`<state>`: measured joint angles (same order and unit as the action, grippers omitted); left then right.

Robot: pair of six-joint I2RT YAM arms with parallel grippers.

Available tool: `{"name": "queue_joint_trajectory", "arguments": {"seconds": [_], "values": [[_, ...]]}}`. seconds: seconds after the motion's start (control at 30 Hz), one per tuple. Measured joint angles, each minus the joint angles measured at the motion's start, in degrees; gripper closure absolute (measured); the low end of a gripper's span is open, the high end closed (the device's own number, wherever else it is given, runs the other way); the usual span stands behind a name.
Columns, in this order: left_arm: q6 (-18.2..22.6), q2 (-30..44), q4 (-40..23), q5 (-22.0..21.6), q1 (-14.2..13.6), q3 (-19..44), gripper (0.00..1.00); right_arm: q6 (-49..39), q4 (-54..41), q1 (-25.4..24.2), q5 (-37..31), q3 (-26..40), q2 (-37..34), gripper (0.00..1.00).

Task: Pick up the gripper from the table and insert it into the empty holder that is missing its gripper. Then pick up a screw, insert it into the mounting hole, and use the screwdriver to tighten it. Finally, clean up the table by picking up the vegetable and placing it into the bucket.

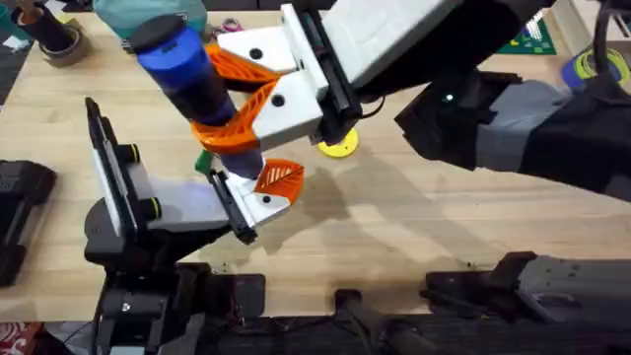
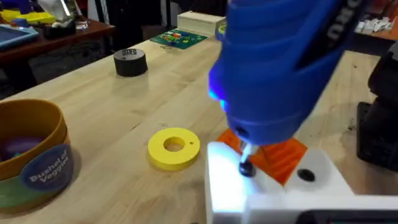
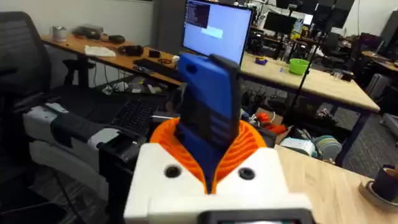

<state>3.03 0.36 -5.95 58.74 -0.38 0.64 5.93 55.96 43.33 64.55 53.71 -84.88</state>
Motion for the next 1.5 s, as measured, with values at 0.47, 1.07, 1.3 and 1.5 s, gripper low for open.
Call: {"name": "queue_joint_trajectory", "arguments": {"seconds": [0.47, 1.07, 1.3, 1.5], "values": [[-0.02, 0.01, 0.00, 0.00, 0.00, 0.00, 0.993, 0.00, -0.02, 0.28, -0.02, 0.00, 0.00, 0.977], [-0.02, 0.00, 0.00, -0.02, 0.00, 0.00, 0.993, -0.02, 0.15, 0.37, -0.15, 0.00, -0.87, 0.977], [-0.02, 0.00, 0.00, -0.04, 0.00, 0.00, 0.993, 0.00, 0.13, 0.37, -0.15, 0.00, -0.87, 0.977], [-0.02, 0.00, 0.00, -0.02, 0.00, 0.00, 0.993, 0.00, 0.13, 0.37, -0.15, 0.00, -0.88, 0.977]]}}
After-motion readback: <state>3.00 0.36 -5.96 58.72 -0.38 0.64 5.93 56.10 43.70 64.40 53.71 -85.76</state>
